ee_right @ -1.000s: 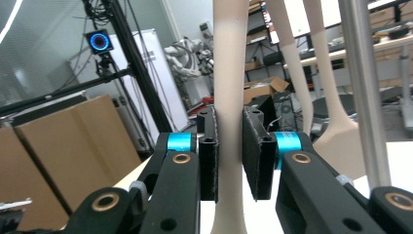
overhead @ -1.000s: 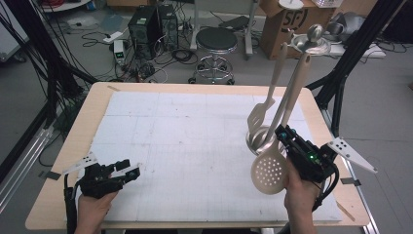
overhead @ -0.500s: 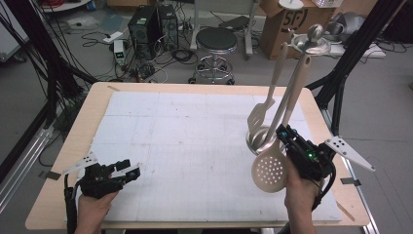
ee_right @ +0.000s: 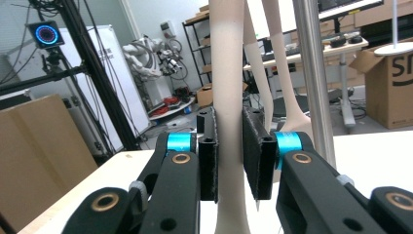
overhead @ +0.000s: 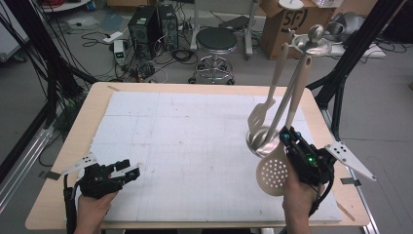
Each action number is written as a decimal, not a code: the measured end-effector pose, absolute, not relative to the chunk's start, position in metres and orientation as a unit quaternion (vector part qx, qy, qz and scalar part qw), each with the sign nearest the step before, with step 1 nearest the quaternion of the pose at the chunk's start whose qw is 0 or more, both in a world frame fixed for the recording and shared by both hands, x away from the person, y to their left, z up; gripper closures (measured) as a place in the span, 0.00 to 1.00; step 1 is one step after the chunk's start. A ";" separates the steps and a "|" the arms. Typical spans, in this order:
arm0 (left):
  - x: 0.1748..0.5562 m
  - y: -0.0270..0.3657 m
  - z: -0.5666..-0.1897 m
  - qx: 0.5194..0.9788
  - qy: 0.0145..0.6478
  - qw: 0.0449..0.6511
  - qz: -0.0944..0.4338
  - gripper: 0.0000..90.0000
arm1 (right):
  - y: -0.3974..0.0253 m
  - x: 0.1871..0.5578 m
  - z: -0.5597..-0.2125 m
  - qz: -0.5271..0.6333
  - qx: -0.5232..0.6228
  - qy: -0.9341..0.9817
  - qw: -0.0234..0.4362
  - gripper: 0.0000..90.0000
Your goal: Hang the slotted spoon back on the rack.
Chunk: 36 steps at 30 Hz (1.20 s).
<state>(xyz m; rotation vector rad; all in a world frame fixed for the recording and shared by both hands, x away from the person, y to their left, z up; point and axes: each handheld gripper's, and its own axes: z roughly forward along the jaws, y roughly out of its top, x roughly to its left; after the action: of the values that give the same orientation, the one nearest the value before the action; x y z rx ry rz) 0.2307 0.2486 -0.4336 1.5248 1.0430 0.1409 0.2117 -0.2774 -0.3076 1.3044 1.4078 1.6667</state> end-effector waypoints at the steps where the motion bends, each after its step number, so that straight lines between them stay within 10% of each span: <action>1: 0.231 0.248 -0.434 0.658 0.450 0.601 0.061 0.33 | -0.277 0.213 -0.308 0.627 0.490 0.530 0.293 0.88; 27: 0.230 0.248 -0.433 0.658 0.449 0.602 0.060 0.33 | -0.273 0.240 -0.311 0.608 0.505 0.552 0.263 0.85; 36: 0.230 0.249 -0.433 0.656 0.450 0.604 0.060 0.33 | -0.286 0.238 -0.313 0.643 0.526 0.497 0.250 0.50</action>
<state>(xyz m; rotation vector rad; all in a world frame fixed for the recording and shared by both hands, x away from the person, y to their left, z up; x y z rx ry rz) 0.2303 0.2489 -0.4329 1.5177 1.0406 0.1387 0.2376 -0.2858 -0.3134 1.4319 1.3527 1.7517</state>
